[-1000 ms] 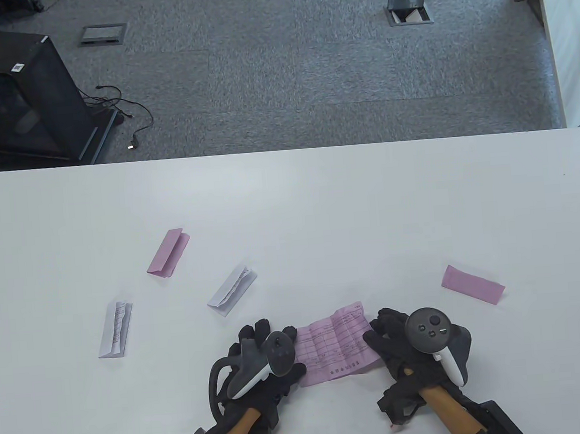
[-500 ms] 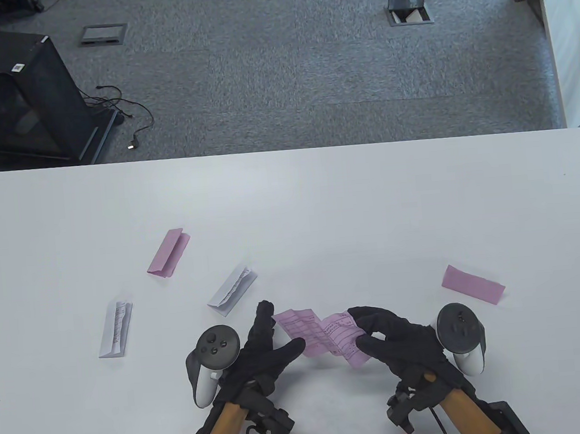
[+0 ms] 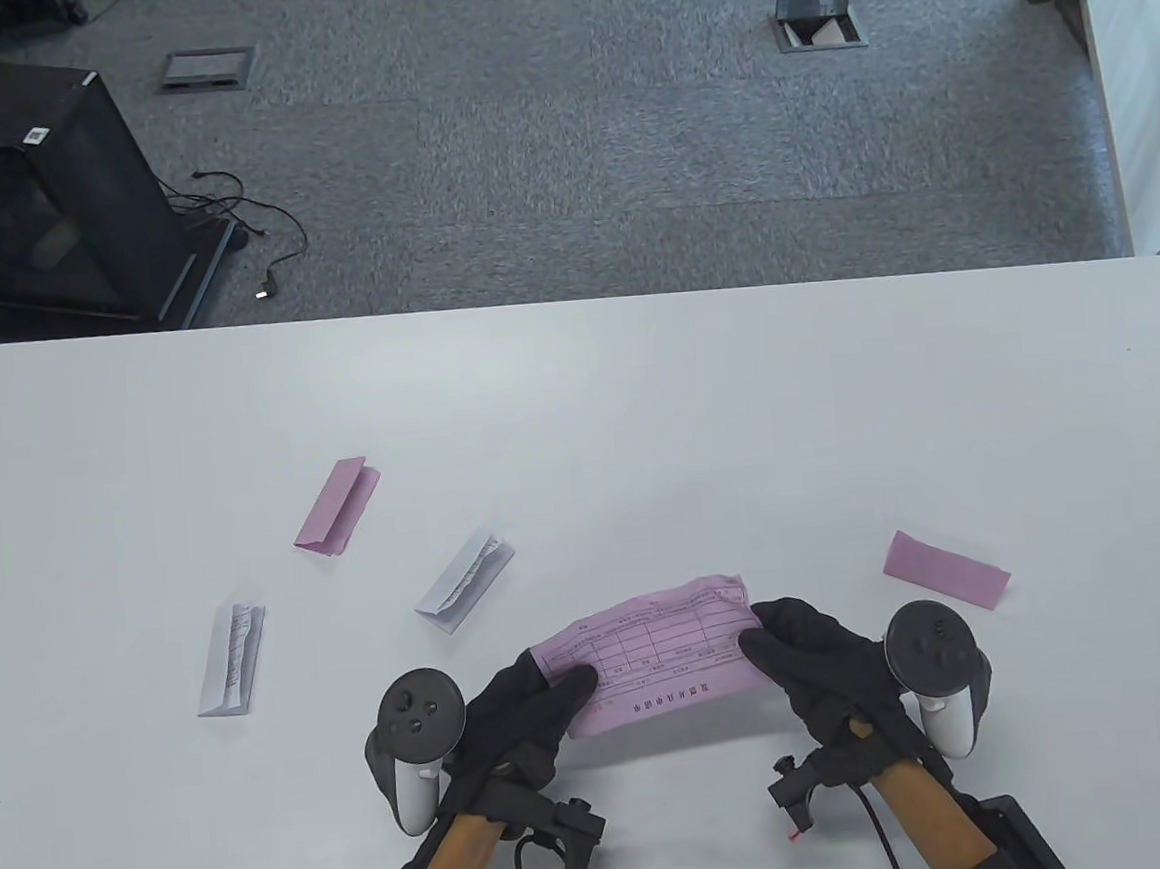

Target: Unfold folded invoices and stack

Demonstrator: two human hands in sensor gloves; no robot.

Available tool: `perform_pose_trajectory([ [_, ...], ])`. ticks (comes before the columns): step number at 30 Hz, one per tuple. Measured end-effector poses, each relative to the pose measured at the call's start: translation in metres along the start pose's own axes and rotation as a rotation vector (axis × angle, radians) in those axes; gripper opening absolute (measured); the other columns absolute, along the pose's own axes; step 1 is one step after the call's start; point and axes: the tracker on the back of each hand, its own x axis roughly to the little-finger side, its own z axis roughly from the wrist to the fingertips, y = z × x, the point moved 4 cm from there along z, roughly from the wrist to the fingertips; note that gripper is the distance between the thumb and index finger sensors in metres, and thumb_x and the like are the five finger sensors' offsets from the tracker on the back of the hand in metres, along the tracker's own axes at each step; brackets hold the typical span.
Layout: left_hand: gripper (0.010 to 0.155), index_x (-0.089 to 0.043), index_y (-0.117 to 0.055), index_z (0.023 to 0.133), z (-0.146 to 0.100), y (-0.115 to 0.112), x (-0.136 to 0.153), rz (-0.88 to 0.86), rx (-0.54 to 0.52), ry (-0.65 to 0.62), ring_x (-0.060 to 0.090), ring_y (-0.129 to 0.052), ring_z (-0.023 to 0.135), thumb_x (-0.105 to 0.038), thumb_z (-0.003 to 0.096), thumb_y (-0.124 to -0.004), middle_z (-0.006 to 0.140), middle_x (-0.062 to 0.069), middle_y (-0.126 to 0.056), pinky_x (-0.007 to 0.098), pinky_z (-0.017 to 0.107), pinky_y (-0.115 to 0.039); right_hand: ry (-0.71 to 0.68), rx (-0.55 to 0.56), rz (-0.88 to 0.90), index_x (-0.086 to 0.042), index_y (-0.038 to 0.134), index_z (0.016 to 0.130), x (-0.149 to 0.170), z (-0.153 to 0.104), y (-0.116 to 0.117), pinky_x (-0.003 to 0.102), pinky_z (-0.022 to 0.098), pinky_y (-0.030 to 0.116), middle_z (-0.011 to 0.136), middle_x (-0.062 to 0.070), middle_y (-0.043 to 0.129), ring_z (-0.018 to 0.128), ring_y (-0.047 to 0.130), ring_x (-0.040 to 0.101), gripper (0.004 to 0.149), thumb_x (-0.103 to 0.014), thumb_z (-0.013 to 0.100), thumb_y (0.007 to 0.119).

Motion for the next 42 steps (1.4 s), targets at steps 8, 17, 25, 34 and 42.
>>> perform_pose_trajectory([
  [8, 0.049, -0.019, -0.078, 0.095, 0.004, -0.002, -0.001, 0.175, -0.004, 0.055, 0.023, -0.101, 0.050, -0.029, 0.0482, -0.088, 0.072, 0.008, -0.103, 0.037, 0.036, -0.086, 0.067, 0.027, -0.272, -0.024, 0.077, 0.076, 0.011, 0.000, 0.003, 0.057, 0.060, 0.064, 0.068, 0.005, 0.091, 0.066, 0.088, 0.033, 0.033, -0.039, 0.047, 0.076],
  [17, 0.057, -0.019, -0.072, 0.100, 0.038, -0.014, -0.022, 0.485, -0.041, 0.093, 0.020, -0.099, 0.045, -0.032, 0.0476, -0.090, 0.069, 0.007, -0.102, 0.036, 0.033, -0.084, 0.145, 0.090, -0.467, -0.023, 0.079, 0.074, 0.001, 0.024, -0.007, 0.057, 0.060, 0.065, 0.066, 0.005, 0.093, 0.064, 0.089, 0.033, 0.034, -0.042, 0.046, 0.077],
  [25, 0.061, -0.020, -0.069, 0.102, 0.088, -0.032, -0.022, 0.674, -0.071, 0.231, 0.015, -0.097, 0.040, -0.035, 0.0477, -0.090, 0.067, 0.006, -0.101, 0.034, 0.032, -0.083, 0.283, 0.115, -0.671, -0.025, 0.079, 0.074, 0.007, 0.074, 0.001, 0.061, 0.063, 0.059, 0.075, 0.008, 0.089, 0.074, 0.083, 0.038, 0.033, -0.042, 0.046, 0.077],
  [34, 0.064, -0.020, -0.065, 0.105, 0.116, -0.049, -0.006, 0.828, -0.048, 0.322, 0.014, -0.095, 0.043, -0.037, 0.0485, -0.090, 0.060, 0.005, -0.101, 0.034, 0.036, -0.082, 0.370, 0.122, -0.917, -0.025, 0.080, 0.073, 0.033, 0.098, 0.024, 0.068, 0.065, 0.049, 0.098, 0.018, 0.069, 0.091, 0.061, 0.051, 0.032, -0.042, 0.046, 0.077],
  [42, 0.078, -0.022, -0.052, 0.111, 0.119, -0.050, -0.006, 1.027, -0.031, 0.405, 0.012, -0.090, 0.049, -0.049, 0.0469, -0.088, 0.065, -0.003, -0.093, 0.036, 0.043, -0.080, 0.451, 0.100, -1.019, -0.028, 0.076, 0.073, 0.039, 0.098, 0.025, 0.068, 0.067, 0.047, 0.106, 0.020, 0.056, 0.095, 0.054, 0.053, 0.033, -0.045, 0.045, 0.078],
])
